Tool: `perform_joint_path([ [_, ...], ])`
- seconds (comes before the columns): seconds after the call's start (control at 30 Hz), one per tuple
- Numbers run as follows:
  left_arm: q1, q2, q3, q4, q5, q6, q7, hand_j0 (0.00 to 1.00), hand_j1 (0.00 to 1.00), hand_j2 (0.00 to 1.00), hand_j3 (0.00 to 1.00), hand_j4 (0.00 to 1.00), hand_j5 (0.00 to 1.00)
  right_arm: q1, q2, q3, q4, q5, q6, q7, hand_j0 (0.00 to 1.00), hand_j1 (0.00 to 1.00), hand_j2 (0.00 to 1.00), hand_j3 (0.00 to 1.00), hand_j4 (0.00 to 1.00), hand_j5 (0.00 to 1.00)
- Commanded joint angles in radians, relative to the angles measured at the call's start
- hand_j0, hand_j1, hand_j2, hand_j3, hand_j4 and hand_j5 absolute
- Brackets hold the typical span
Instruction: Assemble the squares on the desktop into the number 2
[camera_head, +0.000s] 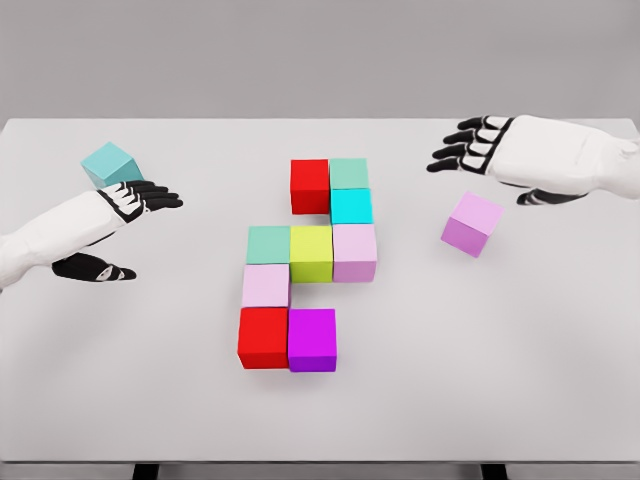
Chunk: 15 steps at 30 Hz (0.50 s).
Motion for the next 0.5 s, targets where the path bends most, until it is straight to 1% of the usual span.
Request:
perform_joint_path([
  [0.0,0.000,0.001,0.001,0.000,0.004,0.000,0.001,1.00,1.00,1.00,1.00,1.00,1.00,0.000,-0.002,0.002,-0.006,-0.002,0.003,0.000,1.00,1.00,1.00,1.00,1.00,1.00],
  [0.1,-0.002,0.001,0.001,0.013,0.000,0.000,0.001,1.00,1.00,1.00,1.00,1.00,1.00,0.002,-0.006,-0.009,-0.006,-0.010,0.003,0.000,1.00,1.00,1.00,1.00,1.00,1.00],
  [0.13,-0.002,-0.003,0.013,0.044,0.000,0.000,0.001,1.00,1.00,1.00,1.00,1.00,1.00,0.005,-0.034,-0.011,-0.006,-0.011,0.003,0.000,1.00,1.00,1.00,1.00,1.00,1.00],
  [0.17,-0.003,-0.005,0.028,0.075,0.000,0.000,-0.001,1.00,1.00,1.00,1.00,1.00,1.00,0.006,-0.078,-0.024,-0.003,-0.010,0.003,0.000,1.00,1.00,1.00,1.00,1.00,1.00],
  [0.2,-0.014,-0.009,0.048,0.144,-0.011,0.000,-0.001,1.00,1.00,1.00,1.00,1.00,1.00,0.017,-0.123,-0.024,-0.002,-0.008,0.003,0.000,1.00,1.00,1.00,1.00,1.00,1.00],
  [0.23,-0.017,-0.016,0.065,0.187,-0.013,0.000,-0.001,1.00,1.00,1.00,1.00,1.00,1.00,0.015,-0.121,-0.020,0.006,0.006,0.003,0.000,1.00,1.00,1.00,1.00,1.00,1.00],
  [0.27,-0.031,-0.008,0.087,0.205,-0.019,0.000,-0.003,1.00,1.00,1.00,1.00,1.00,1.00,0.015,-0.115,0.009,0.021,0.053,0.003,0.000,1.00,1.00,1.00,1.00,1.00,1.00],
  [0.3,-0.100,-0.002,0.099,0.218,-0.092,0.000,-0.010,1.00,1.00,1.00,1.00,1.00,1.00,0.000,-0.091,0.041,0.046,0.170,0.003,0.000,1.00,1.00,1.00,1.00,1.00,1.00],
  [0.33,-0.159,-0.003,0.099,0.244,-0.155,0.000,-0.038,1.00,1.00,1.00,1.00,1.00,1.00,-0.008,-0.045,0.049,0.075,0.211,0.003,0.000,1.00,1.00,1.00,1.00,1.00,1.00],
  [0.37,-0.224,-0.016,0.099,0.291,-0.223,0.000,-0.119,1.00,1.00,1.00,1.00,1.00,1.00,-0.035,0.003,0.087,0.109,0.251,0.003,0.000,1.00,1.00,1.00,1.00,1.00,1.00],
  [0.4,-0.267,-0.032,0.093,0.322,-0.238,0.000,-0.251,1.00,1.00,1.00,1.00,1.00,1.00,-0.087,0.024,0.153,0.147,0.265,0.003,0.000,1.00,1.00,1.00,1.00,1.00,1.00],
  [0.43,-0.294,-0.051,0.087,0.330,-0.240,0.000,-0.370,1.00,1.00,1.00,1.00,1.00,1.00,-0.130,0.049,0.199,0.197,0.270,0.003,0.000,1.00,1.00,1.00,1.00,1.00,1.00],
  [0.47,-0.314,-0.068,0.082,0.351,-0.247,0.000,-0.522,1.00,1.00,1.00,1.00,1.00,1.00,-0.164,0.079,0.247,0.257,0.280,0.003,0.000,1.00,1.00,1.00,1.00,1.00,1.00],
])
